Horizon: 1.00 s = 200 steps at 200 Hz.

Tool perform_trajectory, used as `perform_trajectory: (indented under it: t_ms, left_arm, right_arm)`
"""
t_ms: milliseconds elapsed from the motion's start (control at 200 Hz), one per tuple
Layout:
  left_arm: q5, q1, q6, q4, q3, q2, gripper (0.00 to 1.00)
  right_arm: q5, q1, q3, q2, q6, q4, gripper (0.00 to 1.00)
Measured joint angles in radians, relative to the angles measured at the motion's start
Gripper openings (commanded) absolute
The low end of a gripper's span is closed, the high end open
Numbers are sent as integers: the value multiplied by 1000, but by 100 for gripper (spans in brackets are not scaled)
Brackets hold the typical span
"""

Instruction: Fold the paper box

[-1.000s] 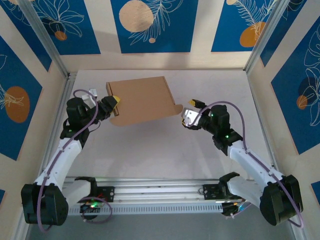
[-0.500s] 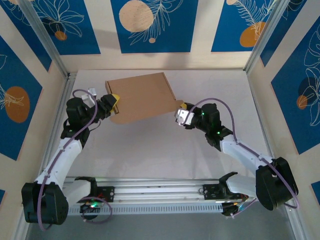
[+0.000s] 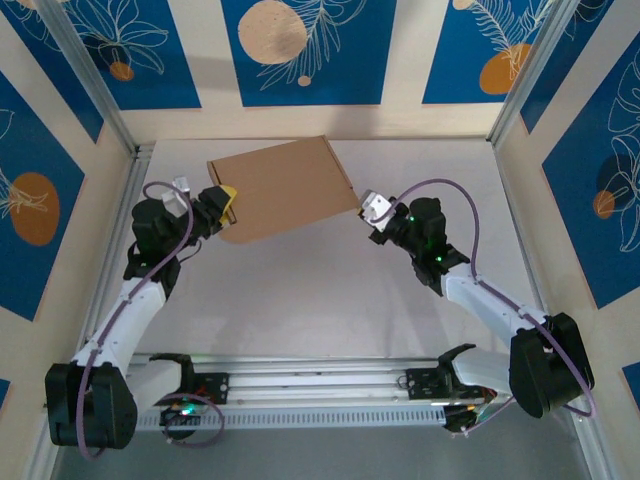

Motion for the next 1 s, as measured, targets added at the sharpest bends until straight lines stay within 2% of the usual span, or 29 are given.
perform_trajectory:
  t_ms: [230,660,785,870,1000]
  left_arm:
    - [-10,0,-85,97,-48,10,27]
    - [-19,4,-124,134,-76,10,26]
    - [-31,4,-130,138,-81,8,26]
    - [-37,4,-129,138,-84,4,26]
    - [-37,4,-129,137,-87,4,26]
  right_arm:
    - [-48,-10,0,14,271,80,13]
    - [-437,-129,3,146,798,296,21]
    - [-503,-142,34,185,893,308,32]
    - [-520,-143,68,187,898,237,34]
    - [-509,-143,87,135,883,85,53]
